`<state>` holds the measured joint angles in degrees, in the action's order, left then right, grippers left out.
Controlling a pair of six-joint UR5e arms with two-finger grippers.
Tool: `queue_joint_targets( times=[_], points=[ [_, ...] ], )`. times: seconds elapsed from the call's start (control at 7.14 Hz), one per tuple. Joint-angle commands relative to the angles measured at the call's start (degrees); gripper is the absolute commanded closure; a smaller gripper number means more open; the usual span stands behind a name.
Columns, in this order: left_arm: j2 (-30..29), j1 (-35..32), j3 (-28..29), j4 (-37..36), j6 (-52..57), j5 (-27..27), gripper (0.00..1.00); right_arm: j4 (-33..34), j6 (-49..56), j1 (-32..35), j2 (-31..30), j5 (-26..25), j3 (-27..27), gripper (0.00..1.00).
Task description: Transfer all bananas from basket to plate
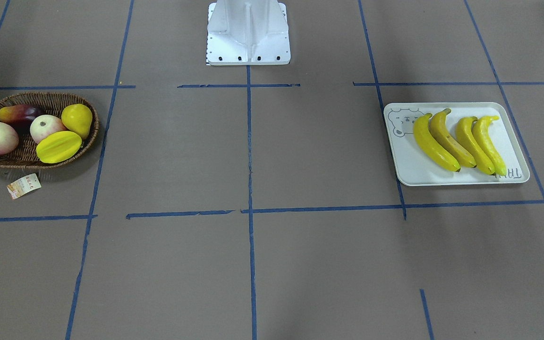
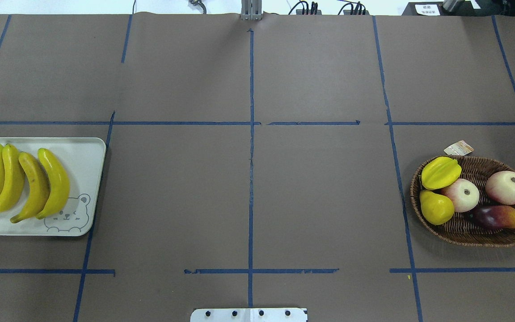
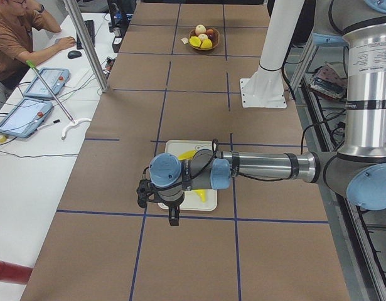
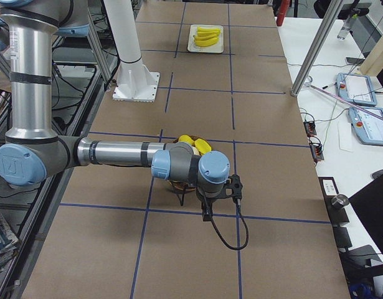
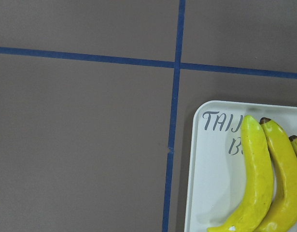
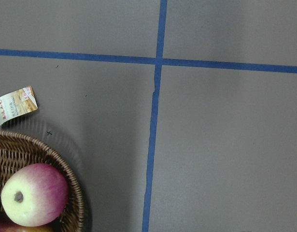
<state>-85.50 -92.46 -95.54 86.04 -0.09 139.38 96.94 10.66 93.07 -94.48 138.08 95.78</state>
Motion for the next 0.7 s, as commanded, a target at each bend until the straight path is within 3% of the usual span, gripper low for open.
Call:
queue_joint_targets(
  times=[0.0, 0.56],
  points=[
    [-0.10, 0.00, 0.26, 0.00, 0.00, 0.10, 0.00, 0.00, -0.03, 0.00, 0.08, 0.00, -0.07, 0.00],
    [-0.28, 0.00, 0.70, 0.09, 0.17, 0.19, 0.00, 0.00, -0.03, 0.00, 0.43, 0.00, -0.07, 0.00]
  ],
)
